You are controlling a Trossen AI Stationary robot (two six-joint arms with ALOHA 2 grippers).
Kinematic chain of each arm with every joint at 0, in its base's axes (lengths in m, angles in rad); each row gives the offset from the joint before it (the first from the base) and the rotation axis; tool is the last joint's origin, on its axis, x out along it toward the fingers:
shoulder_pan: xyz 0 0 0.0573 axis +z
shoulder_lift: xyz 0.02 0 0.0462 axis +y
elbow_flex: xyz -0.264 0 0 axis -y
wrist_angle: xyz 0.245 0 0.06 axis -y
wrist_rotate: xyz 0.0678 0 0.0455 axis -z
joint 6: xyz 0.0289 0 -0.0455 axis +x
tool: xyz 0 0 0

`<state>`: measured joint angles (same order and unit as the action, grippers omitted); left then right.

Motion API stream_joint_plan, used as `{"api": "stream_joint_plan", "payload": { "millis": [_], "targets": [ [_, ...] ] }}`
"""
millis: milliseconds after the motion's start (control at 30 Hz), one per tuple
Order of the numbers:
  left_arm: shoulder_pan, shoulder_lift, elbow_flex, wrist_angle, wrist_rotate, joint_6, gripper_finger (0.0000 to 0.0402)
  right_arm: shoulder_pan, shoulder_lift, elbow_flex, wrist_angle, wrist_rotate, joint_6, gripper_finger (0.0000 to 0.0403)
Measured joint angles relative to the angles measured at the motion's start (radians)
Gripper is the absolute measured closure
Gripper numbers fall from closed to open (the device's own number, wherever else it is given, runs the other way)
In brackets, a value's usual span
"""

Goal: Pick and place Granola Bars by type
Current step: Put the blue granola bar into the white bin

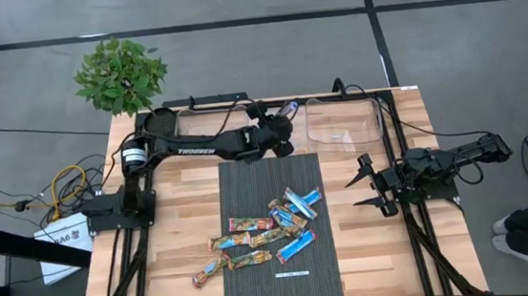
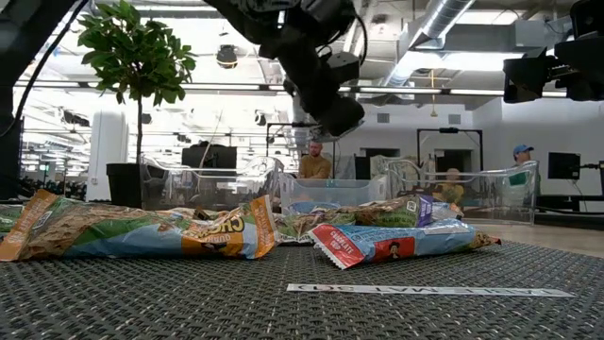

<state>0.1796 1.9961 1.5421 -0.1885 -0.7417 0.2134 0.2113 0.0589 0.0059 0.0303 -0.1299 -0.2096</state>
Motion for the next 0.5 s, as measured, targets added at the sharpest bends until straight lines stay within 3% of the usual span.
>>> {"api": "stream_joint_plan", "payload": {
  "millis": [167,500],
  "targets": [
    [0.052,0.001,0.0,-0.042,0.153,-0.094,0.0384,0.0,0.0,0.0,0.0,0.0,0.0,0.0154],
    [0.13,0.074,0.002,-0.078,0.266,-0.146,0.0384,0.0,0.0,0.0,0.0,0.0,0.0,0.0154]
  ]
}}
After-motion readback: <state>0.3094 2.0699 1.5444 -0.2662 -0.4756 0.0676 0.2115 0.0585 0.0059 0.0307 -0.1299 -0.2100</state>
